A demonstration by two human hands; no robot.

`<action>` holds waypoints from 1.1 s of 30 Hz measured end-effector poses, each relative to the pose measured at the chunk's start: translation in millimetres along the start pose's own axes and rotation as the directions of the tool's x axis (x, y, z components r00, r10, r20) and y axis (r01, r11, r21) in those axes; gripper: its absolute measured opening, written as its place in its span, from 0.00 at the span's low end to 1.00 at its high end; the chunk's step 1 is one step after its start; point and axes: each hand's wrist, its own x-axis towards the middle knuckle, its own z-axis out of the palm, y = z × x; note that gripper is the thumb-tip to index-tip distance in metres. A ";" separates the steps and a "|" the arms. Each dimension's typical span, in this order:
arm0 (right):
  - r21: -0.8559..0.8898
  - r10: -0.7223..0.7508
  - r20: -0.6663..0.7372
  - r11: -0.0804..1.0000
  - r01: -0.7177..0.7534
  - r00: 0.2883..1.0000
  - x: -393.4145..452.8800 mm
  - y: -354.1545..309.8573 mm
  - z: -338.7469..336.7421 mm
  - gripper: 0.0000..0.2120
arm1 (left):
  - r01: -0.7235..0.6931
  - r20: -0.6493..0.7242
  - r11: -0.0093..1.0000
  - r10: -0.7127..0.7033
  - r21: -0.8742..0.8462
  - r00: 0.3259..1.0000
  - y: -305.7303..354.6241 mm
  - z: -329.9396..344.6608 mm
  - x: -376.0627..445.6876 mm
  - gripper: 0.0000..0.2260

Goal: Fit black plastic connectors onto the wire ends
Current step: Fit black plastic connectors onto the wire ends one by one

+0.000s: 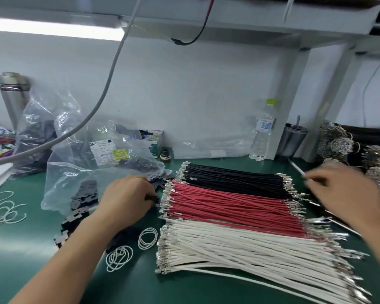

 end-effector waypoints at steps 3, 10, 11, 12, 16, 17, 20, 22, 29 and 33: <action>0.158 -0.207 0.132 0.970 0.185 0.969 29.9 -88.7 29.8 0.05 | 0.053 -0.072 0.997 -0.056 -0.049 0.996 0.3 -2.5 -3.9 0.09; 0.253 -0.254 0.333 0.952 0.173 0.908 58.9 -166.3 103.7 0.08 | 0.145 -0.177 0.971 -0.179 -0.191 0.968 4.2 -4.3 -6.5 0.09; 0.263 -0.235 0.322 0.953 0.152 0.917 60.7 -165.0 108.1 0.05 | 0.160 -0.183 0.962 -0.202 -0.221 0.962 5.4 -4.2 -6.1 0.09; 0.260 -0.226 0.318 0.955 0.145 0.921 61.8 -163.6 110.0 0.04 | 0.169 -0.186 0.952 -0.220 -0.256 0.958 6.3 -4.0 -5.7 0.09; 0.215 -0.235 0.281 0.960 0.178 0.931 59.8 -157.4 113.4 0.04 | 0.150 -0.186 0.903 -0.241 -0.403 0.953 11.9 -0.8 -6.7 0.10; 0.235 -0.231 0.263 0.957 0.170 0.937 60.4 -155.1 113.0 0.04 | 0.136 -0.189 0.878 -0.246 -0.459 0.951 12.9 0.6 -6.6 0.11; 0.336 -0.258 0.188 0.923 0.184 0.948 66.6 -148.4 102.2 0.06 | 0.087 -0.207 0.806 -0.252 -0.585 0.945 15.5 2.7 -7.4 0.15; 0.356 -0.305 0.124 0.902 0.244 0.944 72.7 -146.7 85.7 0.10 | 0.072 -0.205 0.763 -0.261 -0.643 0.943 16.9 1.6 -7.6 0.13; 0.409 -0.378 -0.131 0.821 0.398 0.916 20.2 -144.2 23.8 0.08 | 0.100 0.070 0.109 -0.245 -0.989 0.967 31.7 -19.4 -13.0 0.08; 0.509 -0.351 -0.137 0.777 0.370 0.926 -21.3 -150.4 23.3 0.07 | 0.109 0.109 -0.006 -0.122 -0.994 0.986 42.8 -22.4 -18.8 0.10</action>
